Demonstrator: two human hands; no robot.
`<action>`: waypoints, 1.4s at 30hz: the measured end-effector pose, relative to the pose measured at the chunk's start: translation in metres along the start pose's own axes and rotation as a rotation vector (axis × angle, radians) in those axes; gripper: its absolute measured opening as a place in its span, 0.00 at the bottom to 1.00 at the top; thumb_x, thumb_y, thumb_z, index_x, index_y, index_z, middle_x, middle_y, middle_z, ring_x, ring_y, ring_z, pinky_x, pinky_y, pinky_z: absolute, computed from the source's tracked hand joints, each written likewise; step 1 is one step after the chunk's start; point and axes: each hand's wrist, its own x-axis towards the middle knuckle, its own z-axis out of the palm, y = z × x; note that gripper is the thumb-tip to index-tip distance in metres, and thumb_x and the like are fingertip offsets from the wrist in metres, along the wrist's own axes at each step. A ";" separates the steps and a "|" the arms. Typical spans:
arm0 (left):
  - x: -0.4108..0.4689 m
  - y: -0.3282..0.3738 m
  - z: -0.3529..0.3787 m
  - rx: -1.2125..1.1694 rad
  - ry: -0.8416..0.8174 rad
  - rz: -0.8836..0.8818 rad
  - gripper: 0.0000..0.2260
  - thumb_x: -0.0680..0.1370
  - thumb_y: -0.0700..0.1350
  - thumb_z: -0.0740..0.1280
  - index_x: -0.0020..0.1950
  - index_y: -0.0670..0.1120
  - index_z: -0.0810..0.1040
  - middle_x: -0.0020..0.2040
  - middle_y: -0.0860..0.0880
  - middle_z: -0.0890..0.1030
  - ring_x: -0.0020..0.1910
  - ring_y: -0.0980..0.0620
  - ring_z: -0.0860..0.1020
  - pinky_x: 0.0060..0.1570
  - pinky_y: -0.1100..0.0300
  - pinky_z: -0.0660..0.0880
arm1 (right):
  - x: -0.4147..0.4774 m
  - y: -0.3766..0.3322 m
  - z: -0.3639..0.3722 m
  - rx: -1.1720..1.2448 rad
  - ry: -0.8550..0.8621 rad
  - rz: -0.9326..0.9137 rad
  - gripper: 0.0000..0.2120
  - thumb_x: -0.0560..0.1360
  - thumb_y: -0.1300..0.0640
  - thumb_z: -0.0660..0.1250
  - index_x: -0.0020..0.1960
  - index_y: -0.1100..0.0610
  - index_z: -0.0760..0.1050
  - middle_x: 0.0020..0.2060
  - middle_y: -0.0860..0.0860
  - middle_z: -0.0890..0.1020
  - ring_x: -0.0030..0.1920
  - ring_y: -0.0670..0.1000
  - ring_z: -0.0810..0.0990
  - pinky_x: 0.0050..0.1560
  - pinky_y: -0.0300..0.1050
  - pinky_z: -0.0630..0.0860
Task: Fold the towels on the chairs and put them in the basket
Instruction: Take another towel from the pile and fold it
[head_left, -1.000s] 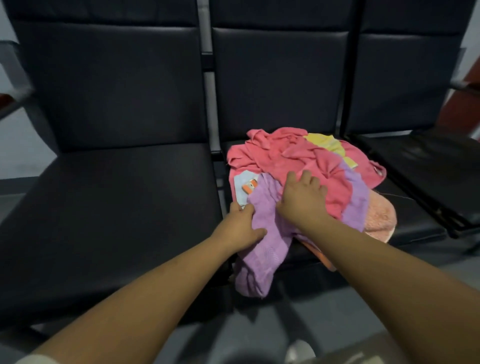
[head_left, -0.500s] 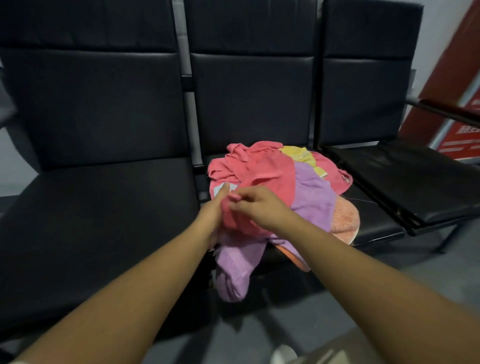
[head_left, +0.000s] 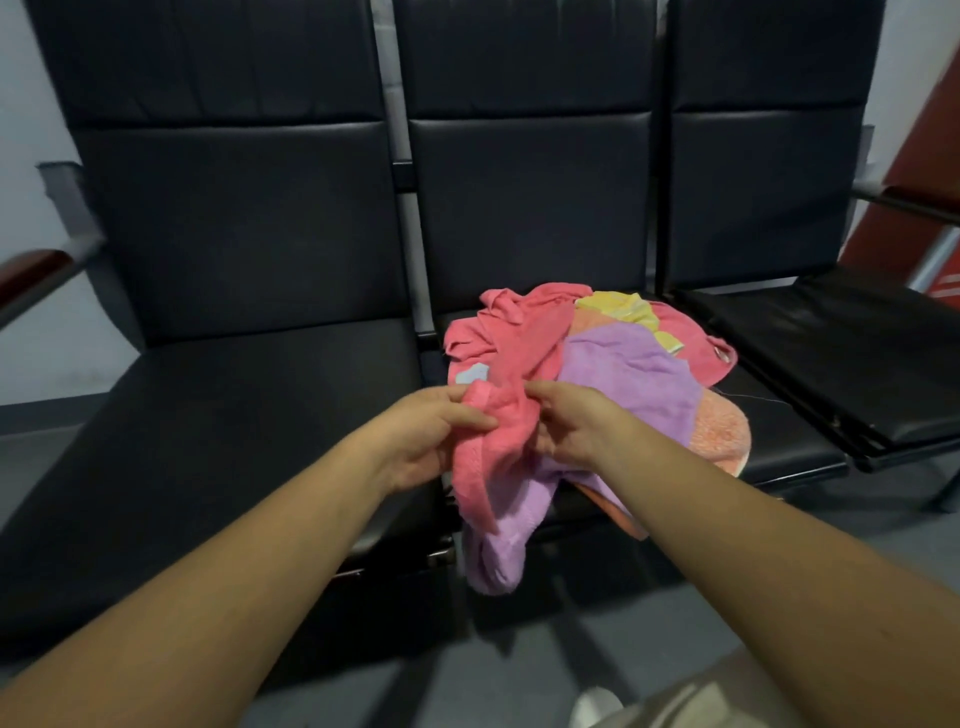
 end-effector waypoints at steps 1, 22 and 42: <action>-0.002 -0.001 -0.004 0.023 0.002 -0.027 0.15 0.77 0.28 0.63 0.60 0.37 0.80 0.47 0.41 0.85 0.40 0.48 0.84 0.47 0.55 0.83 | 0.000 0.000 0.006 0.017 0.004 -0.029 0.14 0.80 0.57 0.65 0.62 0.63 0.77 0.47 0.58 0.82 0.41 0.54 0.81 0.47 0.50 0.81; 0.003 0.004 -0.011 0.018 0.050 0.071 0.12 0.77 0.32 0.66 0.58 0.40 0.81 0.47 0.40 0.85 0.40 0.46 0.83 0.43 0.56 0.83 | -0.024 -0.001 -0.002 -0.024 -0.067 0.069 0.22 0.78 0.39 0.64 0.46 0.60 0.74 0.33 0.55 0.79 0.35 0.54 0.79 0.42 0.49 0.80; 0.008 0.010 -0.012 0.048 0.258 0.216 0.11 0.83 0.45 0.64 0.62 0.45 0.81 0.57 0.45 0.85 0.53 0.51 0.82 0.54 0.56 0.77 | -0.043 -0.019 0.020 0.204 -0.237 -0.039 0.20 0.79 0.55 0.66 0.66 0.66 0.76 0.59 0.61 0.82 0.63 0.59 0.80 0.67 0.55 0.72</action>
